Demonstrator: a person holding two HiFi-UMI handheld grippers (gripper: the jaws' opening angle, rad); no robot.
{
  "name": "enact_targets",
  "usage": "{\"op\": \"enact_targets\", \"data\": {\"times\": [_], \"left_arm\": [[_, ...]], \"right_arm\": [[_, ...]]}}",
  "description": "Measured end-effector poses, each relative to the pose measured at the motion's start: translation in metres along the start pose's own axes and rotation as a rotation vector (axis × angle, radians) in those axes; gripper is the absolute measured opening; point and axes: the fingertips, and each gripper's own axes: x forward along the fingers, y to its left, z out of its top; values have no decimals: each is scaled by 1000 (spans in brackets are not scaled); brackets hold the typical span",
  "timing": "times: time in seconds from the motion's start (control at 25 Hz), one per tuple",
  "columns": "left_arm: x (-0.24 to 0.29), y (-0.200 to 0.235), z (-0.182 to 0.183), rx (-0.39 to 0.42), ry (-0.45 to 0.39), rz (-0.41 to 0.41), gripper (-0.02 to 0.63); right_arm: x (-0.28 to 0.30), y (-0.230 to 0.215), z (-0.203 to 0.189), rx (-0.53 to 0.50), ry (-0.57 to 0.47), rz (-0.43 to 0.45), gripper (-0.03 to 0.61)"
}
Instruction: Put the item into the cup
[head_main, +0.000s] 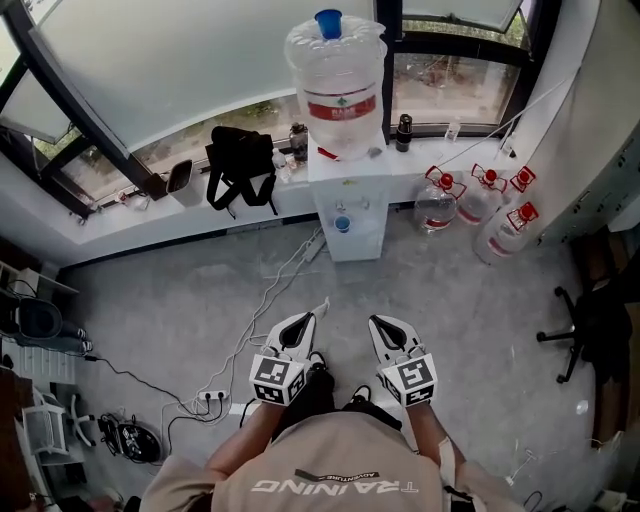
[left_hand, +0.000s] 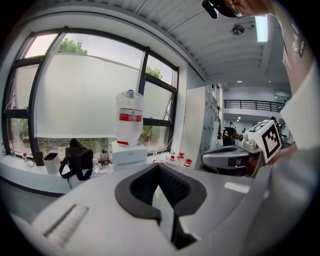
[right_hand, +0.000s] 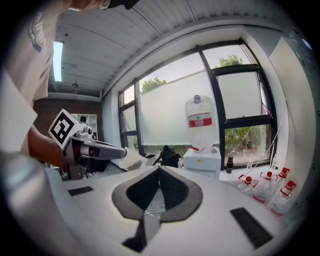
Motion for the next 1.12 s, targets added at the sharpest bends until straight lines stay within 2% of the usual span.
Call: {"op": "enact_targets", "data": {"times": [0.32,0.56,0.84,1.12], "left_arm": [[39,50,27,23,-46,-46,9],[60,101,57,62,-70,-96,9],[87,150,58,79,-37,-182,8],[105,174,55,56,-18,-203,9]], "right_arm": [[55,-18,30,23,-18,-26,11],[101,-30,58,9,-36,-104,12],[155,-36,66,-10,-34,-165,12],[167,-48,57,5,9,-222,12]]}}
